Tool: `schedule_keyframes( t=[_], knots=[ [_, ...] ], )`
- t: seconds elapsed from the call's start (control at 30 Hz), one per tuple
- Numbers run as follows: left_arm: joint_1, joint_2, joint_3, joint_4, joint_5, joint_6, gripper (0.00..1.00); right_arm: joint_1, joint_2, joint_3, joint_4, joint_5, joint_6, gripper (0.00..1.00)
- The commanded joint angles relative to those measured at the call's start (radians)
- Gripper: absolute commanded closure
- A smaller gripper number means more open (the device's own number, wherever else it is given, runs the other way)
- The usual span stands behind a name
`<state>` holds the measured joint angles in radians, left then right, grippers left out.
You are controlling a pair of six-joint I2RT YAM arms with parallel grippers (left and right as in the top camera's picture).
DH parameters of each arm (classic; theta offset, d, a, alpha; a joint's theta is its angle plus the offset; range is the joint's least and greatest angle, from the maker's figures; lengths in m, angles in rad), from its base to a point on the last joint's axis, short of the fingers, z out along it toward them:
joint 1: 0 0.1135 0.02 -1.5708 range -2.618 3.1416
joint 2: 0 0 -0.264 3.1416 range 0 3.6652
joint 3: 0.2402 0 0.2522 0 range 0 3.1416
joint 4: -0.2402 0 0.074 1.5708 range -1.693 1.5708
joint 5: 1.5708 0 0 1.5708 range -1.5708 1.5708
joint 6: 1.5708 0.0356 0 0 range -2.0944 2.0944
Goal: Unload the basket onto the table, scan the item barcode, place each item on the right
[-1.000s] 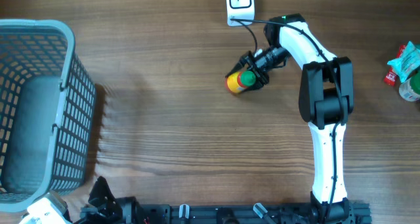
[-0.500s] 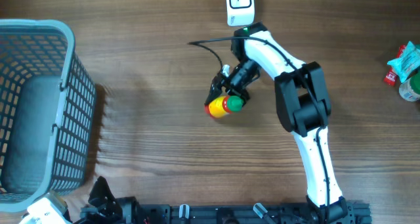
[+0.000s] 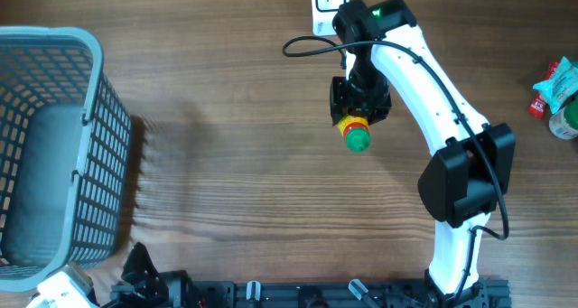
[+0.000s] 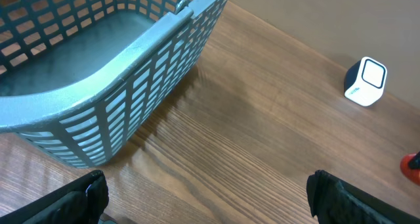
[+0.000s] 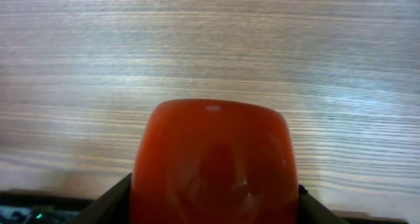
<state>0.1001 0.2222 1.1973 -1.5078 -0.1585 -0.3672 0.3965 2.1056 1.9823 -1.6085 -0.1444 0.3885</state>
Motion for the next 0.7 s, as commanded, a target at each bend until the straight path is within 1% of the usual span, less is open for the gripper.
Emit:
schedule_keyframes(
  t=[0.0, 0.03, 0.13, 0.2, 0.27, 0.3, 0.33, 0.37, 0.4, 0.43, 0.47, 0.53, 0.57, 0.6, 0.63, 0.67],
  knots=[
    [0.007, -0.006, 0.002, 0.003, 0.001, 0.016, 0.0, -0.004, -0.009, 0.004, -0.001, 0.091, -0.05, 0.45],
    [0.007, -0.006, 0.002, 0.003, 0.001, 0.016, 0.0, -0.004, -0.009, 0.004, -0.001, 0.105, -0.043, 0.45],
    [0.007, -0.006, 0.002, 0.003, 0.001, 0.016, 0.0, -0.015, -0.009, 0.006, 0.004, -0.075, -0.04, 0.46],
    [0.007, -0.006, 0.002, 0.003, 0.001, 0.016, 0.0, -0.039, -0.01, 0.007, 0.0, -0.188, -0.005, 0.56],
    [0.007, -0.006, 0.002, 0.003, 0.001, 0.016, 0.0, -0.077, -0.01, 0.007, 0.0, -0.45, 0.039, 0.54],
    [0.007, -0.006, 0.002, 0.003, 0.001, 0.016, 0.0, -0.091, -0.009, 0.007, 0.0, -0.541, 0.074, 0.5],
    [0.007, -0.006, 0.002, 0.003, 0.001, 0.016, 0.0, -0.104, -0.009, 0.007, 0.0, -0.598, 0.12, 0.43],
    [0.007, -0.006, 0.002, 0.003, 0.001, 0.016, 0.0, -0.113, -0.009, 0.007, 0.015, -0.613, 0.166, 0.28],
    [0.007, -0.006, 0.002, 0.003, 0.001, 0.016, 0.0, -0.116, -0.009, 0.007, 0.061, -0.639, 0.247, 0.32],
    [0.007, -0.006, 0.002, 0.003, 0.001, 0.016, 0.0, -0.116, -0.009, 0.007, 0.089, -0.684, 0.294, 0.36],
    [0.007, -0.006, 0.002, 0.003, 0.001, 0.016, 0.0, -0.114, -0.009, 0.007, 0.141, -0.799, 0.377, 0.38],
    [0.007, -0.006, 0.002, 0.003, 0.001, 0.016, 0.0, -0.106, -0.009, 0.007, 0.252, -0.962, 0.529, 0.37],
    [0.007, -0.006, 0.002, 0.003, 0.001, 0.016, 0.0, -0.099, -0.009, 0.007, 0.294, -1.026, 0.57, 0.37],
    [0.007, -0.006, 0.002, 0.003, 0.001, 0.016, 0.0, -0.095, -0.009, 0.007, 0.331, -1.046, 0.584, 0.41],
    [0.007, -0.006, 0.002, 0.003, 0.001, 0.016, 0.0, -0.093, -0.009, 0.007, 0.356, -1.01, 0.581, 0.45],
    [0.007, -0.006, 0.002, 0.003, 0.001, 0.016, 0.0, -0.093, -0.009, 0.007, 0.387, -0.918, 0.581, 0.38]
  ],
)
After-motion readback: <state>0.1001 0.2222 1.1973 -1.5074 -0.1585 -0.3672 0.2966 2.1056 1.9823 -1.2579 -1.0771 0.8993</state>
